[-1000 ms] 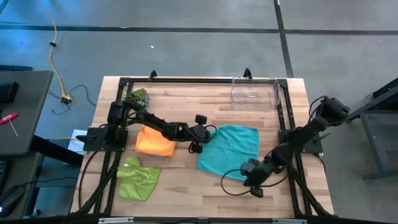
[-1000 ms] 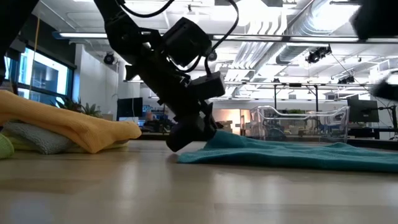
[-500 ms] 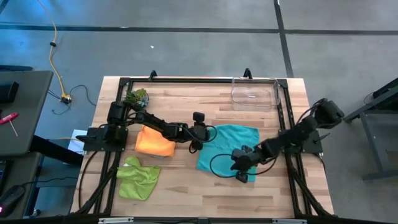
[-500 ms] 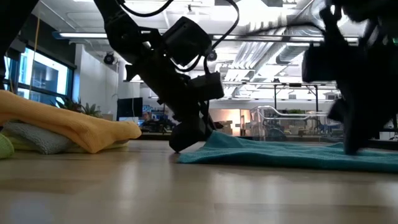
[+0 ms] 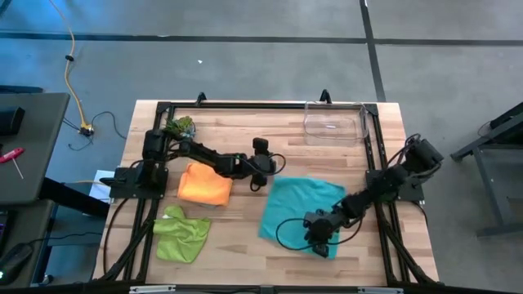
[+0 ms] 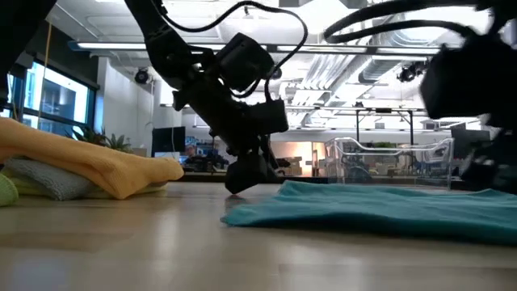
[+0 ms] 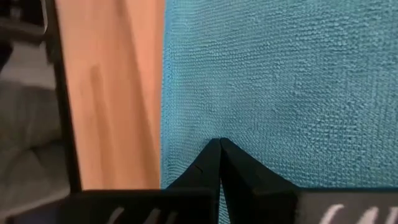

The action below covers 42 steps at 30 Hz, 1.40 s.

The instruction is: Fold microfiber towels

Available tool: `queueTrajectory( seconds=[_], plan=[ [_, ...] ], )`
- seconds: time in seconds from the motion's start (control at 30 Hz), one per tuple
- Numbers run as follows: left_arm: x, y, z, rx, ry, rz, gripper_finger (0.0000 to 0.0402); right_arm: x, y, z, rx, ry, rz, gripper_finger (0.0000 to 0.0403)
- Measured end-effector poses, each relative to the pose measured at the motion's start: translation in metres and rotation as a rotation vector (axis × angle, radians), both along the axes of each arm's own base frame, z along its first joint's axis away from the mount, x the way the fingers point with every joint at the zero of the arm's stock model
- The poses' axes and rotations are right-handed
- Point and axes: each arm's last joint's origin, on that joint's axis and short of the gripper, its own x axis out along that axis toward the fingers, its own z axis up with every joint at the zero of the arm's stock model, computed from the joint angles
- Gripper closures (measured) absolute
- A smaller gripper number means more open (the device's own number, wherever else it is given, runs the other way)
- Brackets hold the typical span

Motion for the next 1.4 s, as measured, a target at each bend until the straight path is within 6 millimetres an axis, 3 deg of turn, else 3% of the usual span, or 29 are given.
queueTrajectory(
  seconds=[0.17, 0.33, 0.47, 0.7, 1.0, 1.4],
  plan=[
    [-0.005, 0.008, 0.013, -0.018, -0.053, 0.085, 0.0264, -0.012, 0.011, -0.001, 0.038, 0.069, 0.095, 0.0403],
    [-0.009, 0.0, 0.046, -0.481, -0.215, -0.119, 0.0274, -0.017, 0.017, -0.002, 0.05, 0.088, 0.14, 0.0403],
    [-0.008, -0.016, 0.049, -0.75, -0.24, -0.238, 0.029, -0.017, 0.017, -0.002, 0.036, 0.08, 0.133, 0.0403],
    [-0.014, -0.038, 0.03, -0.745, -0.07, -0.177, 0.0262, -0.017, 0.017, -0.002, 0.031, 0.074, 0.129, 0.0403],
    [-0.01, -0.043, 0.018, -0.661, -0.009, -0.286, 0.0188, -0.017, 0.016, -0.002, 0.021, 0.063, 0.128, 0.0403],
    [0.021, -0.047, -0.002, -0.616, -0.063, -0.35, 0.0184, -0.016, 0.017, -0.001, 0.028, 0.053, 0.128, 0.0403]
  ],
)
